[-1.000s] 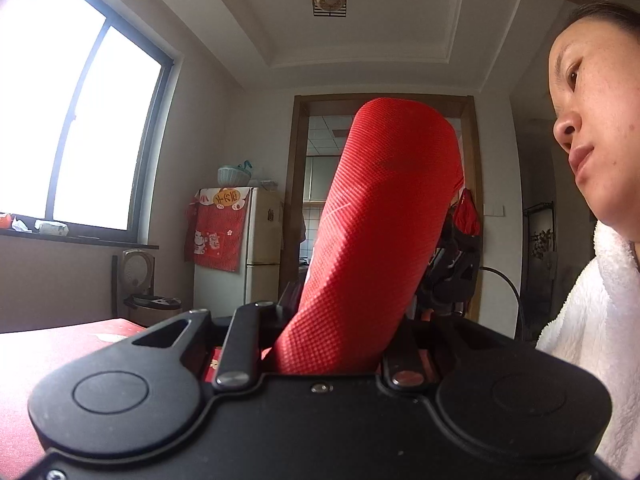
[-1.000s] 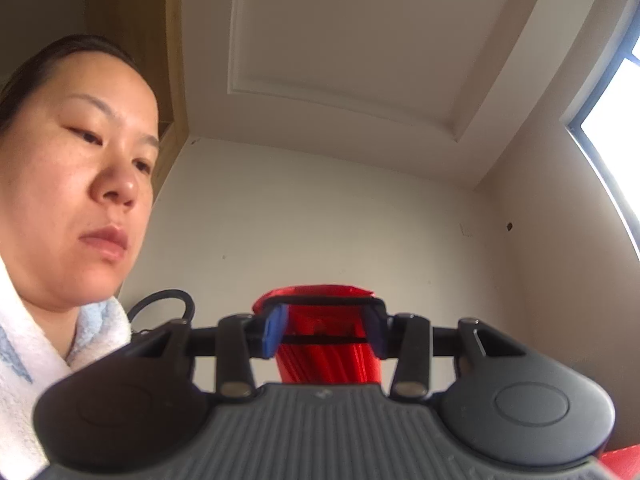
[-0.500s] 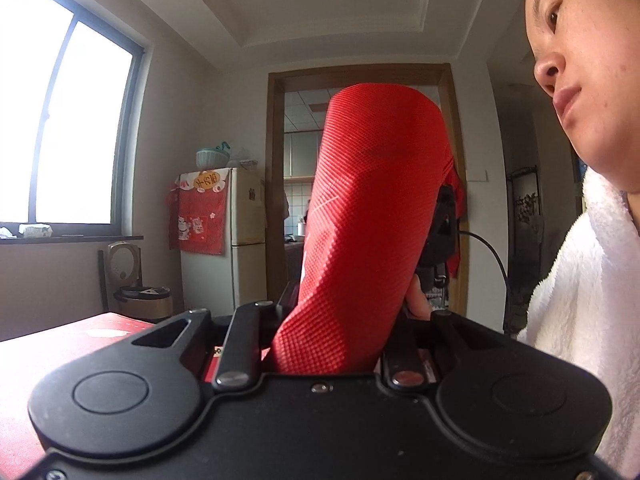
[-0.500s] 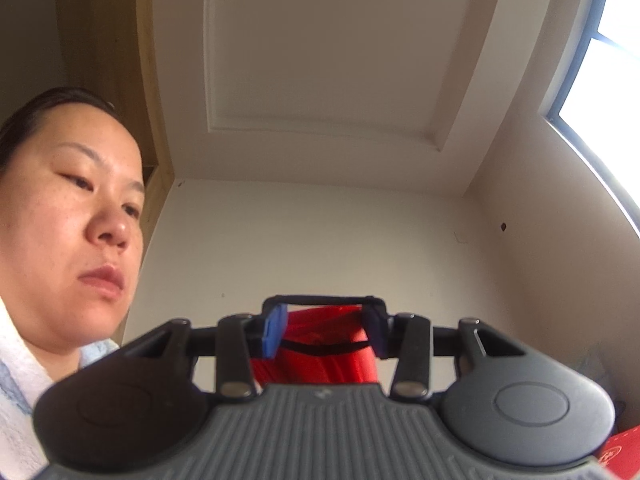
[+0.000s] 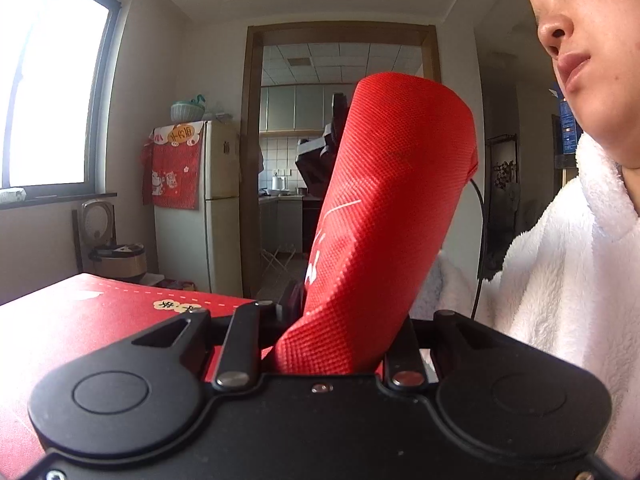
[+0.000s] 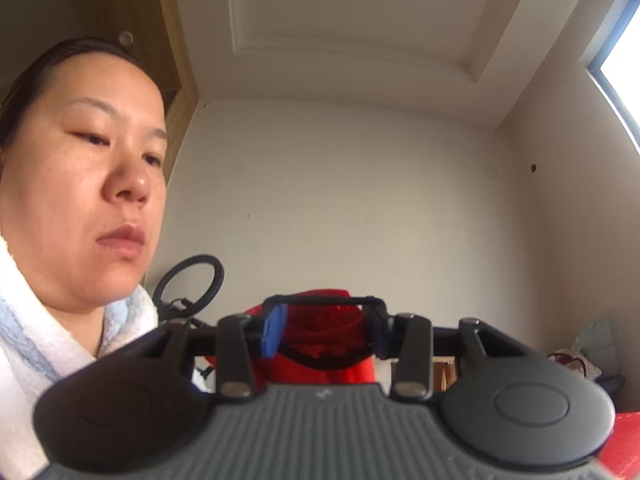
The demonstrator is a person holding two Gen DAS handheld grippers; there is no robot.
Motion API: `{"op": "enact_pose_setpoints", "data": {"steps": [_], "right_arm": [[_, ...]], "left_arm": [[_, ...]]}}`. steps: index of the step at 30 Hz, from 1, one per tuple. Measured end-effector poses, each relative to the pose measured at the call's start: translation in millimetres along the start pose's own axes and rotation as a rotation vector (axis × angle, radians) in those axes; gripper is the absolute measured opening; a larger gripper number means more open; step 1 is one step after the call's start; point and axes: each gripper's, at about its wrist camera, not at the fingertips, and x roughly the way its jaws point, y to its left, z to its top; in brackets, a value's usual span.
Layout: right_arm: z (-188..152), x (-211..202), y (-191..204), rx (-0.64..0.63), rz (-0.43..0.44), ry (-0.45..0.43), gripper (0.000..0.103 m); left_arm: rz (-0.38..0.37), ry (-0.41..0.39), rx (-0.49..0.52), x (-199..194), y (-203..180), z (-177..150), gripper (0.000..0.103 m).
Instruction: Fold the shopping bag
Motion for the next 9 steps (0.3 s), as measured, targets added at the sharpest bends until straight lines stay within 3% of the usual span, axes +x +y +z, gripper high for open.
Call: {"op": "enact_pose_setpoints", "data": {"steps": [5, 9], "right_arm": [[17.9, 18.8, -3.3, 0.003, 0.075, 0.202, 0.041], [31.9, 23.7, -6.5, -0.022, 0.048, 0.339, 0.041]], "left_arm": [[0.016, 0.067, -0.013, 10.6, 6.8, -3.1, 0.025], [0.068, 0.069, -0.049, 15.7, 10.4, -3.8, 0.026]]}}
